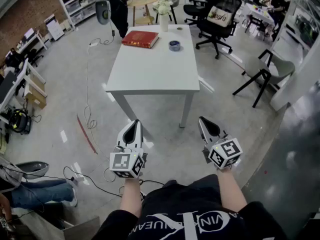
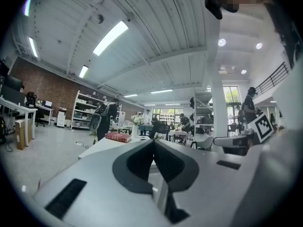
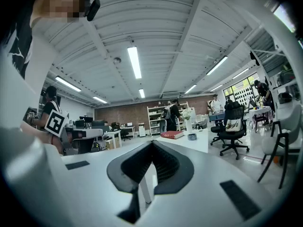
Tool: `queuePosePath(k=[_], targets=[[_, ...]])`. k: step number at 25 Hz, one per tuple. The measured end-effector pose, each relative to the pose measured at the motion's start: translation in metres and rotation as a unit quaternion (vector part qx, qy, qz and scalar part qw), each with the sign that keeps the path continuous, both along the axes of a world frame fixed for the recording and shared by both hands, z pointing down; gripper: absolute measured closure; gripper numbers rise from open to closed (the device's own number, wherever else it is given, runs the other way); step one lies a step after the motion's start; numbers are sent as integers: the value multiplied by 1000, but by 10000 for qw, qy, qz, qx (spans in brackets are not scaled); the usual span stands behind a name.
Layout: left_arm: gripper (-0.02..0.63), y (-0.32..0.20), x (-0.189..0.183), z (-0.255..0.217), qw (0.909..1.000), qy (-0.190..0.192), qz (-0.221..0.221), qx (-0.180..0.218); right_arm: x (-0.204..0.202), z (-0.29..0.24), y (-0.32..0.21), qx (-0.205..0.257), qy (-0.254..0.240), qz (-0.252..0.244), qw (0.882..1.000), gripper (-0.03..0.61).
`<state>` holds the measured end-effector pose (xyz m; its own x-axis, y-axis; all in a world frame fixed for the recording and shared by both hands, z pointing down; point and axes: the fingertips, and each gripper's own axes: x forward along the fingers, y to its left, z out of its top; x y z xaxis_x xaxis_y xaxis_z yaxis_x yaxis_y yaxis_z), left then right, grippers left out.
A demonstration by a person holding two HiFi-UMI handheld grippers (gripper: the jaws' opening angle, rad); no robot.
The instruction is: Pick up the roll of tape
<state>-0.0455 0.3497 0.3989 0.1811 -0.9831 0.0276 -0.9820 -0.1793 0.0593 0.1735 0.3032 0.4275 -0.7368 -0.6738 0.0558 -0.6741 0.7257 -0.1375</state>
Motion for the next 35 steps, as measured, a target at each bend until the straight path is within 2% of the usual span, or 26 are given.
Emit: queuePosePath(k=[11,20,23,25,29,35], targets=[[614,2,-6,9,9999,46,47,-107,-4,5,4,-79,3,64,9999,572],[614,-7,-8,19,9994,254,129,-186,-6,6,4,-107,58,92,9999,572],[614,-16,-10,17,9993,282,166,-184,-6,0,-8,-105,10,165,9998,574],[614,-26,-14,19,9992,298,164,-190,-10,0,-19,-119,-22,157,9998,533],[614,-55,-29,24,9993,264,110,-242,-24,2,-50,-146,-130,68,9998,496],[614,-109,-51,20,9992,242,-14,-303,-46,2,-105,-254,-149,-91,9995,491]])
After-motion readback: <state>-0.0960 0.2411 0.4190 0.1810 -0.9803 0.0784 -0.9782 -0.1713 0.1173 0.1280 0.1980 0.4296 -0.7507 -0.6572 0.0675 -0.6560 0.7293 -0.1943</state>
